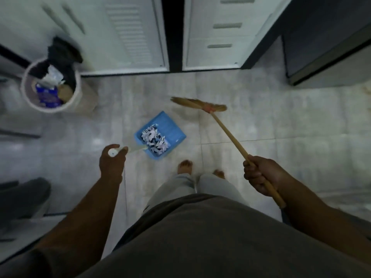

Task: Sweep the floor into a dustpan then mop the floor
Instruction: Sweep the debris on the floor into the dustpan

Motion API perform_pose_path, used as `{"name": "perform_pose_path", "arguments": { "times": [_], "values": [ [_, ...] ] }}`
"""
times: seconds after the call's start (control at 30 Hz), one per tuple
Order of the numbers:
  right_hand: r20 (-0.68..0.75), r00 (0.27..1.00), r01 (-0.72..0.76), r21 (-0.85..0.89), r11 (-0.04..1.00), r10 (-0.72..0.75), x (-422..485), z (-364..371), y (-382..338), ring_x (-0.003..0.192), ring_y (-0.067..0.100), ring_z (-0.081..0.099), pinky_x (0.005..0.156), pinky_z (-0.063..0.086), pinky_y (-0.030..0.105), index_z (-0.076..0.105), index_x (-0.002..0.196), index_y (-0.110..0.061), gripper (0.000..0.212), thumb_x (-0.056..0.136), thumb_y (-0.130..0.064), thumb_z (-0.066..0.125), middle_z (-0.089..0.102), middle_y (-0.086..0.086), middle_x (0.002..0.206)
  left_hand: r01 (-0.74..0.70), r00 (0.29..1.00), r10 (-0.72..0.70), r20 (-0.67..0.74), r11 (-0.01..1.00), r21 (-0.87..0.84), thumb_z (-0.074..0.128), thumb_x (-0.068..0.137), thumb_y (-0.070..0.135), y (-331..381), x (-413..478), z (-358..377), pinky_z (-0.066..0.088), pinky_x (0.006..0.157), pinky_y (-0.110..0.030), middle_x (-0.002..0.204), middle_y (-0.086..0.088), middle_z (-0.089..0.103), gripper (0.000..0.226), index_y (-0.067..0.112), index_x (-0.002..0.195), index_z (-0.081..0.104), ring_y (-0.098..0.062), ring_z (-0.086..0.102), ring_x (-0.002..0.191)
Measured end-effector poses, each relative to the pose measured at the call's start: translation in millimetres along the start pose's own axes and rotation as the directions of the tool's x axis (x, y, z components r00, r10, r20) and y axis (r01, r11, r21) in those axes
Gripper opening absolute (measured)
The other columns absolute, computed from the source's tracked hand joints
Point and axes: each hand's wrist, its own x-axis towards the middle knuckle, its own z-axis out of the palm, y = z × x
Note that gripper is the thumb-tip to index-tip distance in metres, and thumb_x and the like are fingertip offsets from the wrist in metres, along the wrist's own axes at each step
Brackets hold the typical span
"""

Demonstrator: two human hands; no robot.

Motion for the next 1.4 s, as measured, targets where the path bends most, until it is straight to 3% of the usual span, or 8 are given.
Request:
{"name": "perform_pose_path", "arguments": {
  "times": [0.13,0.27,0.47,0.7,0.9,1.03,1.23,1.4],
  "values": [
    [0.008,0.999,0.033,0.184,0.982,-0.035,-13.1,-64.5,14.3,0.031,0.008,0.032,0.026,0.027,0.016,0.046,0.072,-0.014,0.038,0.103,-0.034,0.038,0.036,-0.002,0.049,-0.128,0.978,0.091,0.186,0.972,0.196,0.078,0.084,0.028,40.9,-9.9,65.6,0.054,0.094,-0.048,0.109,-0.015,0.069,0.028,0.020,0.108,0.066,-0.034,0.065,0.097],
    [0.005,0.998,0.050,0.364,0.930,-0.055,-20.4,-124.8,30.6,0.031,0.008,0.031,0.029,0.026,0.015,0.043,0.066,-0.016,0.043,0.103,-0.037,0.037,0.036,-0.003,0.045,-0.273,0.919,0.160,0.361,0.918,0.289,0.075,0.085,0.037,80.0,-38.2,139.7,0.053,0.097,-0.045,0.116,-0.007,0.068,0.036,0.025,0.118,0.065,-0.028,0.065,0.106],
    [-0.062,0.986,0.157,0.644,0.749,-0.153,-44.9,-208.0,36.0,0.032,0.006,0.030,0.031,0.024,0.014,0.042,0.066,-0.017,0.041,0.104,-0.033,0.036,0.034,-0.005,0.048,-0.379,0.811,0.184,0.556,0.888,0.259,0.076,0.087,0.026,118.6,-104.2,253.9,0.057,0.089,-0.050,0.088,-0.008,0.069,0.019,0.015,0.099,0.066,-0.027,0.068,0.082],
    [-0.154,0.964,0.258,0.730,0.633,-0.216,-74.4,-311.6,9.5,0.030,0.005,0.028,0.026,0.022,0.014,0.038,0.071,-0.017,0.035,0.104,-0.028,0.035,0.032,-0.005,0.047,-0.470,0.678,0.156,0.718,0.844,0.260,0.082,0.080,0.017,150.8,-189.6,384.9,0.057,0.089,-0.051,0.090,-0.014,0.068,0.028,0.012,0.100,0.064,-0.027,0.066,0.077],
    [-0.132,0.954,0.261,0.803,0.535,-0.269,-90.5,-383.1,-8.8,0.029,0.006,0.029,0.024,0.023,0.015,0.039,0.071,-0.017,0.035,0.103,-0.029,0.035,0.032,-0.005,0.047,-0.557,0.518,0.140,0.844,0.804,0.208,0.079,0.079,0.003,167.4,-258.0,466.8,0.059,0.069,-0.028,0.098,-0.015,0.063,0.030,0.019,0.099,0.064,-0.026,0.066,0.086],
    [-0.176,0.943,0.295,0.835,0.464,-0.282,-104.5,-419.1,-22.5,0.030,0.006,0.030,0.023,0.024,0.016,0.041,0.072,-0.016,0.034,0.104,-0.028,0.035,0.031,-0.004,0.050,-0.641,0.405,0.127,0.905,0.746,0.182,0.072,0.086,0.004,169.3,-300.7,517.7,0.058,0.080,-0.038,0.100,-0.016,0.062,0.025,0.013,0.105,0.057,-0.027,0.064,0.090],
    [-0.237,0.934,0.324,0.874,0.361,-0.267,-114.5,-450.1,-53.0,0.029,0.007,0.030,0.024,0.025,0.015,0.042,0.072,-0.015,0.035,0.104,-0.028,0.035,0.033,-0.004,0.050,-0.645,0.312,0.137,0.940,0.757,0.104,0.071,0.088,0.006,184.4,-353.9,610.6,0.061,0.072,-0.028,0.098,-0.010,0.062,0.024,0.017,0.105,0.060,-0.024,0.065,0.091],
    [-0.290,0.929,0.354,0.880,0.316,-0.230,-114.1,-472.2,-92.8,0.030,0.007,0.028,0.026,0.022,0.013,0.041,0.071,-0.015,0.036,0.104,-0.028,0.034,0.031,-0.003,0.050,-0.731,0.257,0.090,0.962,0.669,0.133,0.073,0.088,0.015,203.8,-384.6,697.3,0.055,0.087,-0.044,0.106,-0.005,0.065,0.024,0.025,0.108,0.063,-0.025,0.062,0.100]
  ]
}}
